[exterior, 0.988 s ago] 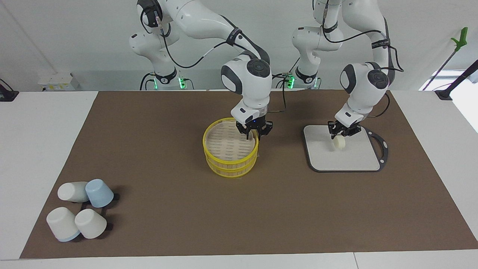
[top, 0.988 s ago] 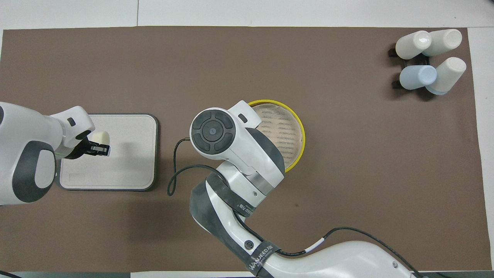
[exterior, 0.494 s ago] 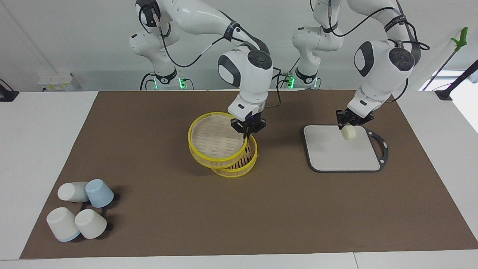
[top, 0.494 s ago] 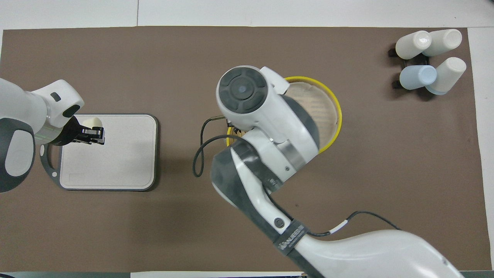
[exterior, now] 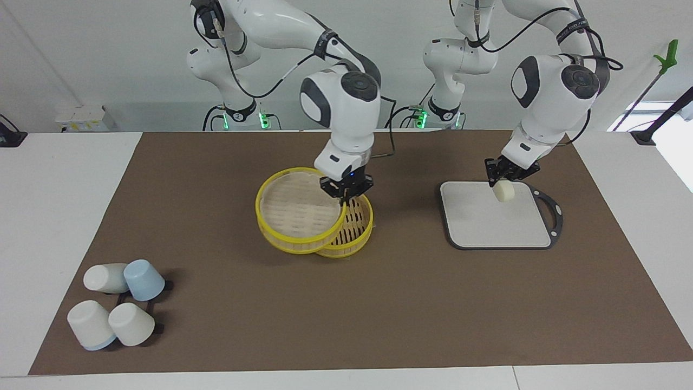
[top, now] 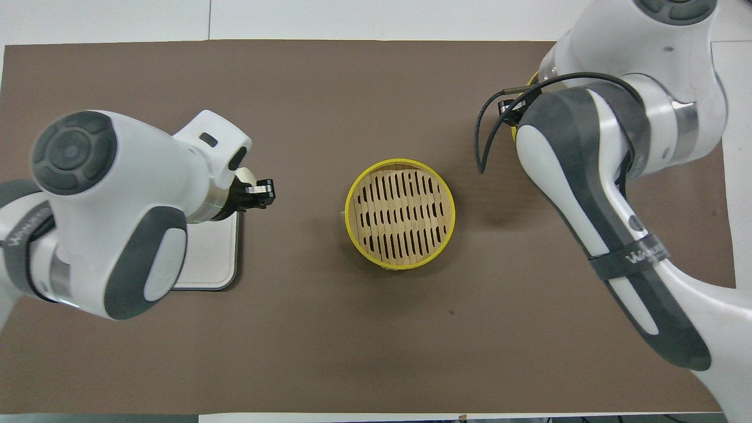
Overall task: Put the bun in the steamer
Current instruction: 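Carry the bun with the left gripper into the open steamer and release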
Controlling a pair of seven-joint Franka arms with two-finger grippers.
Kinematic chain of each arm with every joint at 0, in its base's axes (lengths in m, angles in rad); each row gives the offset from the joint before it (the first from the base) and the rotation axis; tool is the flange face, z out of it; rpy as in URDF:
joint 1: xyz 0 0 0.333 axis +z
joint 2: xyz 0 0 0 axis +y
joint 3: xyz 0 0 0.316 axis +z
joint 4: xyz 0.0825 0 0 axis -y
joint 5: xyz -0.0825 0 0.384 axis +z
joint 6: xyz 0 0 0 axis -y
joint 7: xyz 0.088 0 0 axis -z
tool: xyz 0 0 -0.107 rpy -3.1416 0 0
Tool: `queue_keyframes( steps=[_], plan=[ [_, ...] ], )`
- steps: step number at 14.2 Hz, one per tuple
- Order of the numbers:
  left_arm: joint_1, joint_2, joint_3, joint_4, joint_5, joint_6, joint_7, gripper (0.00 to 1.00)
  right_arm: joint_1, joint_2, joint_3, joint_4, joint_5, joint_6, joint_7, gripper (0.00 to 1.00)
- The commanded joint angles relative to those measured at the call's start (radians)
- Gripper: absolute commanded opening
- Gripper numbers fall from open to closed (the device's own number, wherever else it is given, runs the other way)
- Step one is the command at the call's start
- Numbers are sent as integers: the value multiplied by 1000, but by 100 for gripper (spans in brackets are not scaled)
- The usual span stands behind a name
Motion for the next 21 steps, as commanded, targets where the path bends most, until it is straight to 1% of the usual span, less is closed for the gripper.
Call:
queue_keyframes(
  steps=[1,2,3,4,6,9,13,14,16,17,18,20,21],
  plan=[
    [-142,109,20,32,-19,129,-128,32,-71,-11,14,13,31,-42,-119,0],
    [-208,153,20,32,-19,176,-150,32,-84,-11,14,12,33,-38,-150,0],
    [-249,174,20,17,-19,224,-151,32,-85,-11,13,12,33,-38,-152,0],
    [-274,178,20,4,-19,252,-150,32,-84,-11,11,12,30,-36,-152,0],
    [-305,217,18,6,-19,290,-156,32,-81,-12,11,6,28,-28,-149,0],
    [-371,333,21,36,-15,373,-228,32,-81,-12,10,1,33,-21,-149,0],
    [-377,384,21,39,-18,425,-233,34,-81,-25,10,-34,31,-4,-146,0],
    [-377,384,21,39,-18,430,-246,39,-81,-31,10,-45,31,2,-145,0],
    [-377,384,21,41,-18,431,-268,59,-79,-40,10,-72,31,21,-145,0],
    [-377,384,21,39,-18,430,-277,81,-78,-43,10,-77,31,25,-145,0],
    [-377,384,21,39,-16,428,-286,98,-78,-46,11,-79,30,27,-145,0],
    [-374,373,23,36,-16,412,-288,100,-78,-46,10,-79,31,27,-143,0],
    [-365,349,26,29,-16,389,-285,100,-73,-46,11,-79,33,28,-134,0]
  ],
)
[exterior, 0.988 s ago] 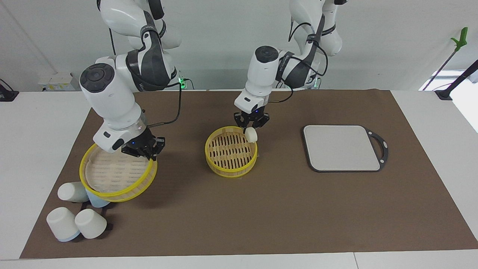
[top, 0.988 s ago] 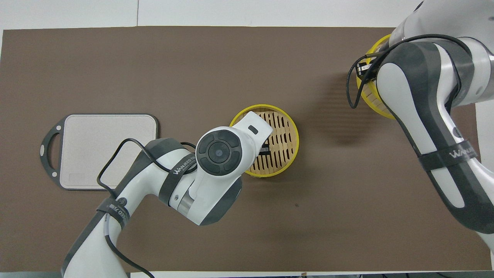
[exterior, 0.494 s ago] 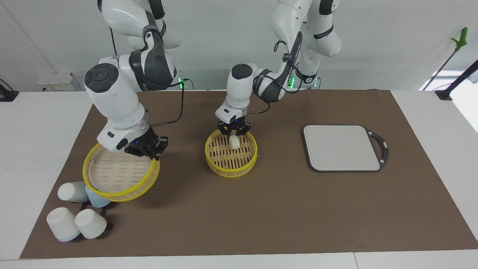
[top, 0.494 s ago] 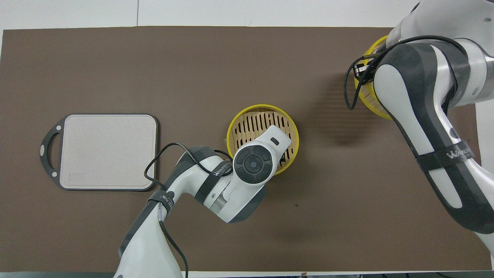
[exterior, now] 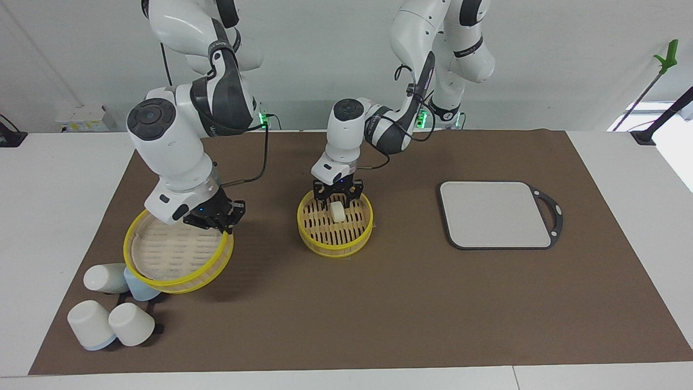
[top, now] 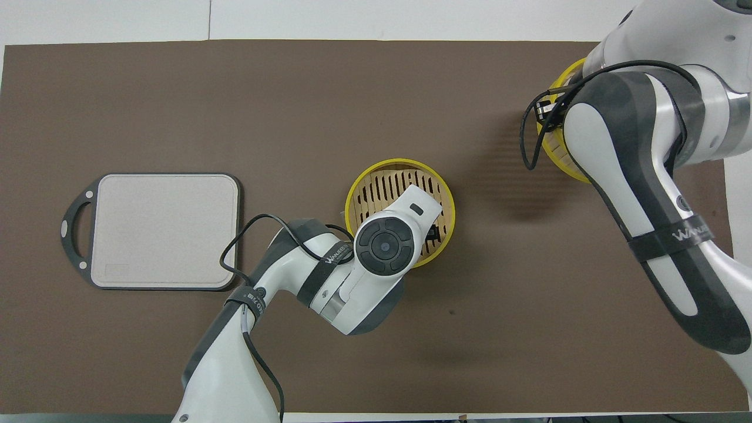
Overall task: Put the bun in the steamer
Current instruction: 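Carry the bun with the left gripper into the open steamer and release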
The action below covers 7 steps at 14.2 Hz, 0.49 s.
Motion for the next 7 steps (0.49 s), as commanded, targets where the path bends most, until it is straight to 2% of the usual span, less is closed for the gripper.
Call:
queue_keyframes(
  steps=[1,3,7],
  plan=[
    [7,-63,25,0,-13,-82,-2,100,7,-40,3,-42,11,23,37,0],
    [108,-157,25,0,-10,-209,15,100,38,-40,3,-45,11,52,99,0],
    [304,-309,25,8,-2,-459,190,100,142,-41,3,-60,11,95,289,0]
  ],
)
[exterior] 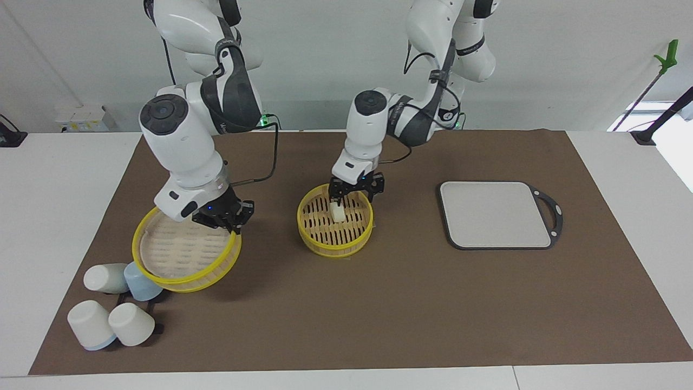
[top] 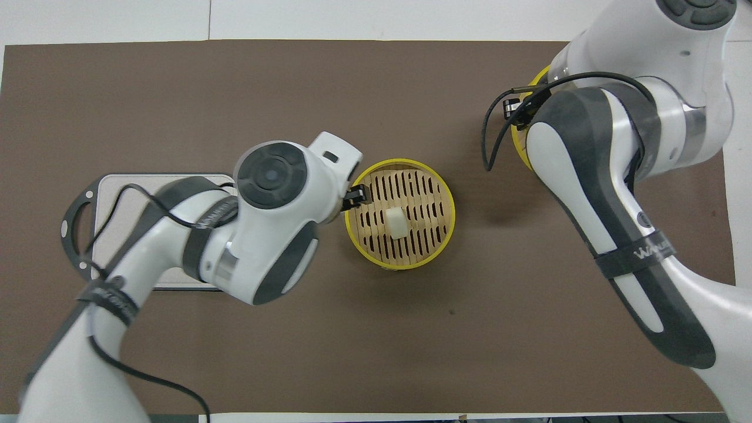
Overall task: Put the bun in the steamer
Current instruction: 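Withdraw the left gripper to the board while the right gripper brings the lid, then lower the white lid onto the steamer with the right gripper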
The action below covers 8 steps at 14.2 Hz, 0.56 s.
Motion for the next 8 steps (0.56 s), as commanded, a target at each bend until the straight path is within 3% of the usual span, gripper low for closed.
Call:
queue_keyframes(
  steps=[1,5,8],
  plan=[
    [133,-115,-12,-27,-1,-131,115,100,102,-35,-2,-43,9,27,143,0],
    [334,-197,-14,-12,9,-266,356,100,305,36,-5,10,-45,46,447,0],
    [399,-233,-14,22,91,-363,493,100,382,126,-4,83,-94,110,555,0]
  ],
)
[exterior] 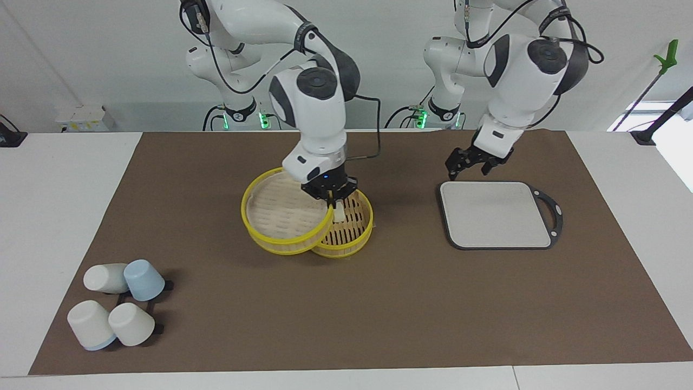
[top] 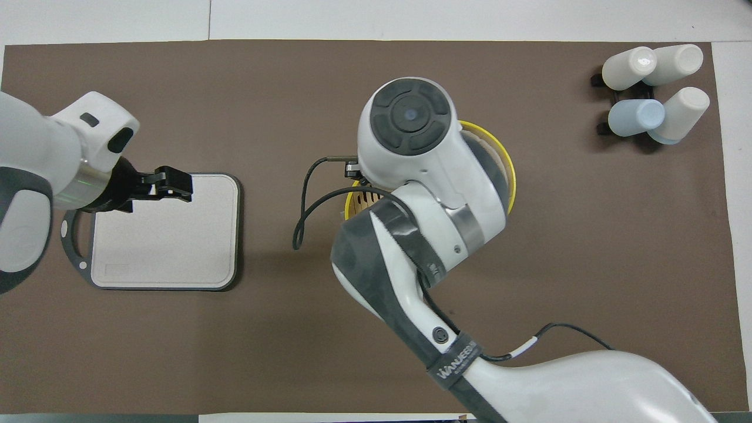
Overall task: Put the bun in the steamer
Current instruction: 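Lower the white lid onto the steamer with the right gripper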
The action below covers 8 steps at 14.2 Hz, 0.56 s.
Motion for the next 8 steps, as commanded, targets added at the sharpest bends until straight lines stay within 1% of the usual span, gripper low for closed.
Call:
queue_keyframes(
  steps=[1,4,6,8],
  plan=[
    [43,-35,-18,31,40,-100,85,100,15,69,-3,59,-39,74,38,0],
    [67,-56,-18,64,42,-193,121,100,48,72,-4,30,-39,92,51,0],
    [70,-82,-16,65,40,-223,142,100,52,69,-3,4,-38,112,55,0],
    [70,-92,-10,67,42,-253,145,100,55,60,-3,-22,-38,95,56,0]
  ],
)
